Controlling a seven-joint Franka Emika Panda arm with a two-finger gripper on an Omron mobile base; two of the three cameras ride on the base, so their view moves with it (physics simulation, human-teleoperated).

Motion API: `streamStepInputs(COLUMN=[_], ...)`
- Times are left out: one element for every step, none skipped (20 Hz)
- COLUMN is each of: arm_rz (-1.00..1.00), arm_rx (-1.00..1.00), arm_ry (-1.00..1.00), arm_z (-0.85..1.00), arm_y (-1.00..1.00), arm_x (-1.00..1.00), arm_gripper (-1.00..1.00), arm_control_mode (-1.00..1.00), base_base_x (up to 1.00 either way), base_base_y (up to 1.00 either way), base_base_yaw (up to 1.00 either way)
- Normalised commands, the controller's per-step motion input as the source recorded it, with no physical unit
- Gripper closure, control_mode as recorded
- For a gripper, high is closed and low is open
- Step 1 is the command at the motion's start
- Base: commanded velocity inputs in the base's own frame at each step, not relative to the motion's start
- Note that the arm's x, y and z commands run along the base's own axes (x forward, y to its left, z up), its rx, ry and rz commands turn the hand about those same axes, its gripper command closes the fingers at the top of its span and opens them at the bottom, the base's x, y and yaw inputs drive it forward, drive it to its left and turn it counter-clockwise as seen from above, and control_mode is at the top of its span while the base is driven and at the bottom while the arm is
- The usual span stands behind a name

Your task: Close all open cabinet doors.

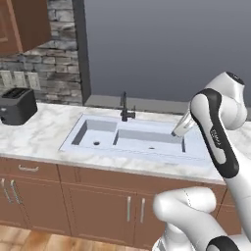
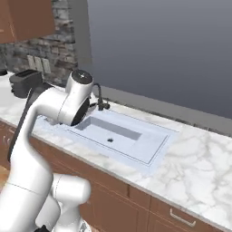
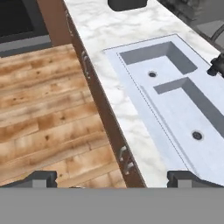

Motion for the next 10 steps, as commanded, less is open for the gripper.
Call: streamStepInputs(arm_rz=[0.00,0.00,0.00,0.00,0.00,0.00,0.00,0.00,0.00,0.00], arm_rx=[0.00,0.00,0.00,0.00,0.00,0.00,0.00,0.00,0.00,0.00], arm_ry=[0.00,0.00,0.00,0.00,0.00,0.00,0.00,0.00,0.00,0.00], arm_z=[0.00,0.00,0.00,0.00,0.00,0.00,0.00,0.00,0.00,0.00], arm_y=[0.00,0.00,0.00,0.00,0.00,0.00,0.00,0.00,0.00,0.00], arm_x=[0.00,0.00,0.00,0.00,0.00,0.00,0.00,0.00,0.00,0.00], arm_gripper=[-1.00,-1.00,-1.00,-1.00,-1.00,-1.00,-1.00,-1.00,-1.00,-1.00], arm_control_mode=[1.00,1.00,1.00,1.00,1.00,1.00,1.00,1.00,1.00,1.00], base_base_x=[0.00,0.00,0.00,0.00,0.03,0.02,0.05,0.07,0.07,0.13], base_base_y=[0.22,0.20,0.20,0.21,0.21,0.20,0.21,0.21,0.23,0.25], base_base_yaw=[0.66,0.65,0.64,0.64,0.63,0.63,0.60,0.57,0.56,0.53])
